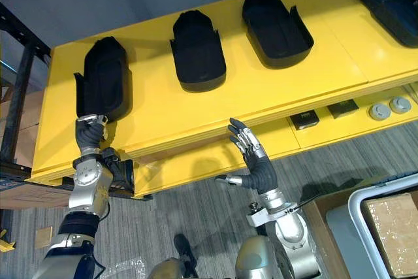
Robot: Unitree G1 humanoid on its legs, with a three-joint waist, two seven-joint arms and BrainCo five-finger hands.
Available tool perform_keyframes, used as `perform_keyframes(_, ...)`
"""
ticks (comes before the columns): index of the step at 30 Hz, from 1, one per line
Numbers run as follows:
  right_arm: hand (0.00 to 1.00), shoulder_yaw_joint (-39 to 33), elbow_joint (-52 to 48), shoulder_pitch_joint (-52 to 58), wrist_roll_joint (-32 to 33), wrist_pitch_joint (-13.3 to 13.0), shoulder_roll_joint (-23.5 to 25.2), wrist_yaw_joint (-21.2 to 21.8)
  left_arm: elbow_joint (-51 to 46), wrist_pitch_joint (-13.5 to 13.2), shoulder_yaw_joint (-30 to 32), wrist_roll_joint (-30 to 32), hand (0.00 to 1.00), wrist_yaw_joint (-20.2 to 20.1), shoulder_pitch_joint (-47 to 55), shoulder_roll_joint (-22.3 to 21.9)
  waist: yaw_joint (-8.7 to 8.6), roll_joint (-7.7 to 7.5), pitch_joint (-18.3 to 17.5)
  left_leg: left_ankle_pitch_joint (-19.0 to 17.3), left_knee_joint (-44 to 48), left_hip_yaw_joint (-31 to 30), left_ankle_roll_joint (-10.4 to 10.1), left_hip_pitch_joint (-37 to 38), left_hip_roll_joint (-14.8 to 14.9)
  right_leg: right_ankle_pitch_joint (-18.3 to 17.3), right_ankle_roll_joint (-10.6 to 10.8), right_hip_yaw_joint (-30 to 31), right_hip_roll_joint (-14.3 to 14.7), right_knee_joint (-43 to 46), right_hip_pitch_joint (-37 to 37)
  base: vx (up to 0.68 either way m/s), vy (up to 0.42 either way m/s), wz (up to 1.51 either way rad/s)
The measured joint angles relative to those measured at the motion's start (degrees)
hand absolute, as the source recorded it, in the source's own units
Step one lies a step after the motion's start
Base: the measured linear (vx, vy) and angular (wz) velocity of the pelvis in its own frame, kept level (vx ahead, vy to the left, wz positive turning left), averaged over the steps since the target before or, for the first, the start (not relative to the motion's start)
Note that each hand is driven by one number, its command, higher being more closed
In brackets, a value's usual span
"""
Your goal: Walk over and take plastic housings, then place them on the shelf
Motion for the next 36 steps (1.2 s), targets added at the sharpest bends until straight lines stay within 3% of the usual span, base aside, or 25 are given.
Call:
perform_keyframes(13, 0.0, -1.2, -2.0, 1.2, 0.2, 0.6, -0.3, 1.6, 2.5, -1.0, 0.1, -2.0, 1.0, 1.1, -1.7, 1.5, -0.92, 0.67, 0.9, -0.3, 0.0, 1.3, 0.4, 0.1, -0.2, 0.1, 0.2, 1.3, 0.0, 0.0, -0.7, 0.0, -0.001, -0.03)
perform_keyframes(16, 0.0, -1.1, -2.1, 2.4, -0.1, 0.0, 0.5, 2.3, -5.6, -1.9, 0.3, -1.2, 1.0, 1.9, 3.4, 0.2, -0.79, 0.66, 0.8, -0.3, 0.0, 1.0, 0.4, 1.0, -0.2, 0.1, 0.2, 0.9, -0.1, -0.5, 0.6, 0.02, -0.007, 0.05)
perform_keyframes(19, 0.0, -0.5, -2.1, 4.2, -0.2, -0.5, 1.9, 2.2, -21.3, -2.2, 0.3, 3.9, 1.0, 5.0, 13.2, -4.6, -0.1, 0.68, 0.8, -0.4, 0.0, -1.4, 0.5, 2.0, -0.1, 0.1, 0.2, -1.8, -0.2, -2.2, 4.1, 0.03, -0.02, 0.28)
perform_keyframes(20, 0.0, -0.3, -2.1, 4.4, -0.3, -0.7, 2.1, 2.1, -23.8, -2.1, 0.2, 4.7, 0.0, 5.5, 15.1, -5.7, 0.14, 0.76, 0.7, -0.5, 0.0, -1.8, 0.5, 2.0, -0.1, 0.0, 0.3, -2.4, -0.3, -2.4, 4.7, 0.01, -0.021, 0.41)
perform_keyframes(24, 0.0, 2.3, -1.7, 4.7, -2.5, -1.2, 3.7, -0.6, -37.5, -2.6, -1.0, 7.5, 0.0, 5.9, 28.7, -13.2, 3.01, 0.72, -0.3, -0.5, 0.0, -6.5, 0.5, 1.9, -0.1, -0.4, 0.2, -7.7, -0.5, -4.2, 9.1, 0.0, -0.02, 0.57)
perform_keyframes(28, 0.0, 1.8, 6.1, 4.6, -6.9, -3.2, 6.2, -10.6, -37.1, -3.0, -1.1, 8.1, 0.0, 6.4, 40.7, -16.8, 6.88, -0.28, -6.0, -0.3, 0.0, -10.7, 0.2, 1.1, -0.2, -1.7, 0.1, -12.8, -0.5, -4.9, 12.2, 0.03, -0.03, 0.6)
perform_keyframes(30, 0.0, -2.8, 12.5, 4.6, -15.1, -4.6, 9.1, -22.2, -30.6, -5.0, 2.6, 7.9, 0.0, 9.5, 45.0, -19.1, 8.87, -0.97, -8.2, -0.2, -0.1, -11.6, 0.2, 0.9, -0.2, -1.9, 0.0, -14.1, -0.5, -5.0, 12.8, 0.03, -0.019, 0.27)
perform_keyframes(31, 0.0, -4.5, 13.8, 4.7, -16.5, -5.0, 9.7, -24.7, -28.5, -5.1, 4.2, 7.9, 0.0, 10.4, 45.6, -19.8, 8.86, -1.07, -8.3, -0.2, -0.3, -12.0, 0.1, 0.9, -0.3, -1.9, -0.1, -14.4, -0.5, -5.1, 13.2, 0.01, -0.021, 0.19)
perform_keyframes(33, 0.0, -11.6, 17.9, 6.4, -21.6, -6.0, 11.1, -35.6, -18.5, -7.5, 9.6, 8.0, 0.0, 14.1, 47.1, -21.1, 8.9, -1.59, -8.6, -0.1, -0.3, -12.8, -0.1, 0.8, -0.3, -2.0, -0.2, -15.1, -0.4, -5.1, 13.6, -0.02, -0.016, 0.16)
perform_keyframes(35, 0.0, -16.6, 19.5, 8.3, -24.9, -6.1, 11.4, -42.1, -13.1, -9.5, 12.8, 7.9, 0.0, 16.1, 47.8, -21.8, 8.88, -1.88, -9.3, -0.1, -0.4, -12.8, -0.1, 0.8, -0.3, -2.0, -0.3, -15.2, -0.4, -5.1, 13.6, -0.01, -0.004, 0.02)
perform_keyframes(36, 0.0, -22.1, 19.9, 10.8, -27.2, -6.3, 12.0, -48.4, -8.8, -11.4, 16.2, 7.3, 0.0, 17.7, 48.3, -22.9, 8.86, -2.13, -10.1, 0.0, -0.4, -12.7, -0.2, 0.8, -0.2, -2.1, -0.3, -15.1, -0.3, -5.1, 13.6, 0.0, 0.0, 0.0)
